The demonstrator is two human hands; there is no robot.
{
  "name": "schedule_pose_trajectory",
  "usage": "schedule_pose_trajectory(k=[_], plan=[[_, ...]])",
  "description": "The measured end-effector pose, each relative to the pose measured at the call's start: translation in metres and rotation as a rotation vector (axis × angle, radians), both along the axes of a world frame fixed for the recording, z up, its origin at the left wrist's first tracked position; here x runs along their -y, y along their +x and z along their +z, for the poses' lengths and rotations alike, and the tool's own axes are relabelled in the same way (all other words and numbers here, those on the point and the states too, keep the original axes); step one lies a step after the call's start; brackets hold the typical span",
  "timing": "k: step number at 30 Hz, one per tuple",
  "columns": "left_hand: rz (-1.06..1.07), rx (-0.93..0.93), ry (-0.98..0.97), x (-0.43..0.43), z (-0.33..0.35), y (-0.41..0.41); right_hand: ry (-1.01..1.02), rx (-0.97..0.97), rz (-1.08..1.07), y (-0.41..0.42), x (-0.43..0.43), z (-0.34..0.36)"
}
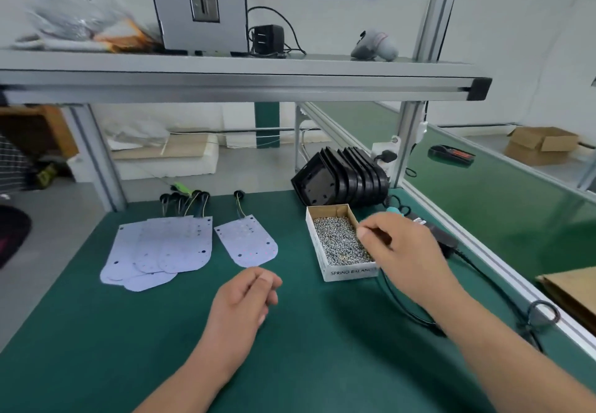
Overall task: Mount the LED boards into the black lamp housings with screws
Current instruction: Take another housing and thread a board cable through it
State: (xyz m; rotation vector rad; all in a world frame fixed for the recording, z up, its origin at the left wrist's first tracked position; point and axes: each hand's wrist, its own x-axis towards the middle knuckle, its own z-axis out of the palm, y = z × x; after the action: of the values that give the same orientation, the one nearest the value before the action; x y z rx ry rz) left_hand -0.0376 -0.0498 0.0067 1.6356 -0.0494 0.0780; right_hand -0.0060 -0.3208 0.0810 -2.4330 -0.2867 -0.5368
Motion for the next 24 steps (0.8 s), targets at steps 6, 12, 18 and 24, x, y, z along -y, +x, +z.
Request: schedule_pose_trajectory(k=[6,12,18,24], plan=[[-0.019,-0.019,-0.042,0.001,0.004,-0.001,-0.377,0.157,-0.142,0.153,-0.047,0.027],[-0.054,-0.008,-0.076,-0.001,0.002,0.002,-0.706,0.003,-0.220,0.252,-0.062,0.039],[-0.077,-0.011,-0.077,-0.004,0.001,0.005,-0.782,-0.039,-0.269,0.280,-0.051,0.023],[-0.079,-0.023,-0.082,-0.003,0.003,0.004,-0.837,0.014,-0.227,0.276,-0.048,0.030]])
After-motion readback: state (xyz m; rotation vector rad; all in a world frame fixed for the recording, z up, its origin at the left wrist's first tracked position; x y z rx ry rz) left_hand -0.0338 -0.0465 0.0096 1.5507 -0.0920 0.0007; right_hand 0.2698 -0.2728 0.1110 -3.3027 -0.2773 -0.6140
